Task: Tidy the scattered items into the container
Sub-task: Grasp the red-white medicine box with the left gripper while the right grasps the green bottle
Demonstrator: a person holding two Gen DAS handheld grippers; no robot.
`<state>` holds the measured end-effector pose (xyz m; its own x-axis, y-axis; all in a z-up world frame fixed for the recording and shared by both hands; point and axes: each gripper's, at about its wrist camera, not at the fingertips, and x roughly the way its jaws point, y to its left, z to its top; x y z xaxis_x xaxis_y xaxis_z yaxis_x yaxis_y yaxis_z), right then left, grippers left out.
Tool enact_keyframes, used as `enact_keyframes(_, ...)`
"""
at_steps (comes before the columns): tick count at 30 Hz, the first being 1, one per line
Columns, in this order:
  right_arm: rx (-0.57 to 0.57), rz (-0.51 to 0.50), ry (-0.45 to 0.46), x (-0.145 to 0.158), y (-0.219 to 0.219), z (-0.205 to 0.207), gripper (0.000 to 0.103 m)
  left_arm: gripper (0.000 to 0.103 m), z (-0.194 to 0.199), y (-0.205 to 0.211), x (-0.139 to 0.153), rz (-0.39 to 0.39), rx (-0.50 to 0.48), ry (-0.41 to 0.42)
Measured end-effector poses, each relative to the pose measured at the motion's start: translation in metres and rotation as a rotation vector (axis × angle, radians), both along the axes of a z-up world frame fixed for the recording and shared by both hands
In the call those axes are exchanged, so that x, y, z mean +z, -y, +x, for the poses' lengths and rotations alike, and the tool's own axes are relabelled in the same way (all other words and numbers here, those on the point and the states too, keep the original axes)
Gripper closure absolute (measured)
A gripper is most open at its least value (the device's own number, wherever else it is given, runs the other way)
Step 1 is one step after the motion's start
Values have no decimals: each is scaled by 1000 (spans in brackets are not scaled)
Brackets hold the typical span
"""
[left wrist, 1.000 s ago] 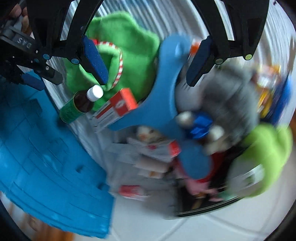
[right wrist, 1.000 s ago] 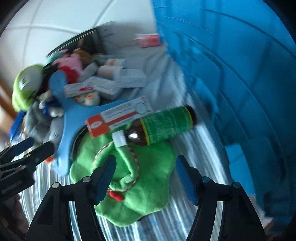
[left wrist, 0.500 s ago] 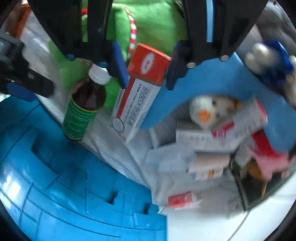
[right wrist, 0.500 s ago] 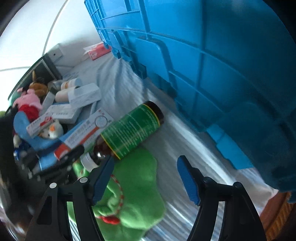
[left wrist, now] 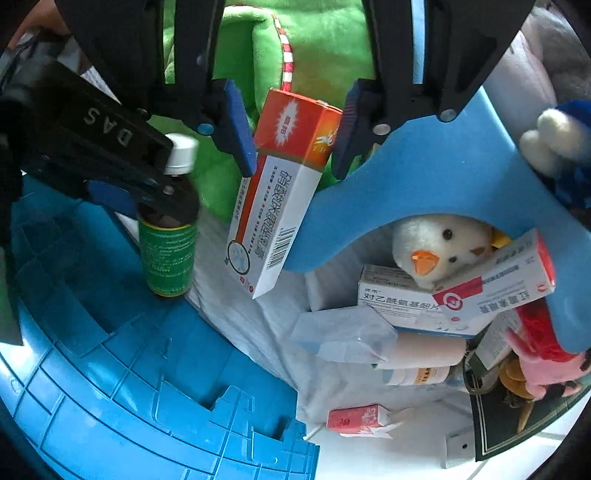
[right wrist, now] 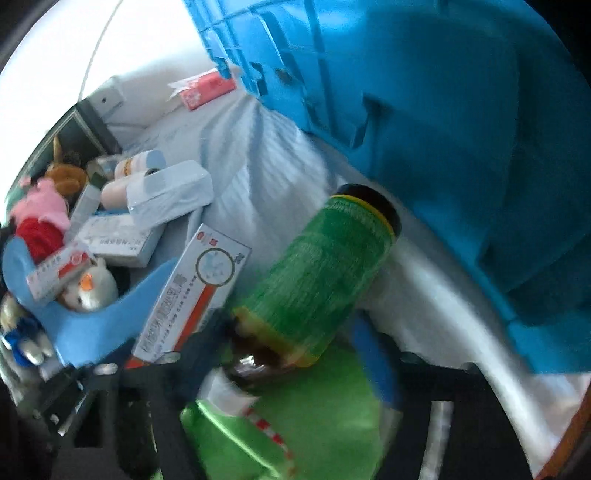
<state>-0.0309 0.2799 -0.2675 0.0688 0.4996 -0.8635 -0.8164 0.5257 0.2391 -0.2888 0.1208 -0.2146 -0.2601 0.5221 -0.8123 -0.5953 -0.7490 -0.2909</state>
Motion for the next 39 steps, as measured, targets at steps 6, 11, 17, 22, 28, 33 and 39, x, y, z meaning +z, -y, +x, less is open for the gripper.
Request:
enact_keyframes(6,115,-10,3,4,27,6,46,74,23,22,9,8,72,53)
enact_keyframes(11,297,-7,9,10,51,-15,46,74,47,42,8,-24,121,112)
enact_keyframes(17,415,-25,18,14,62,-21,45,71,58,50,16,-140,174,74)
enact_keyframes(22,398,-12,4,19,58,-8,32,39,49,31,28,-205,178,-22)
enact_keyframes(28,381,-23,-24,12,44,2,31,34,39,2,2,-286,129,-23)
enact_keyframes(33,346,-52,-43,-2,39,10,32,35,31,-7,-24,-281,152,23)
enact_keyframes(39,380,-58,-42,-10,30,3,42,57,36,6,-11,-193,182,5)
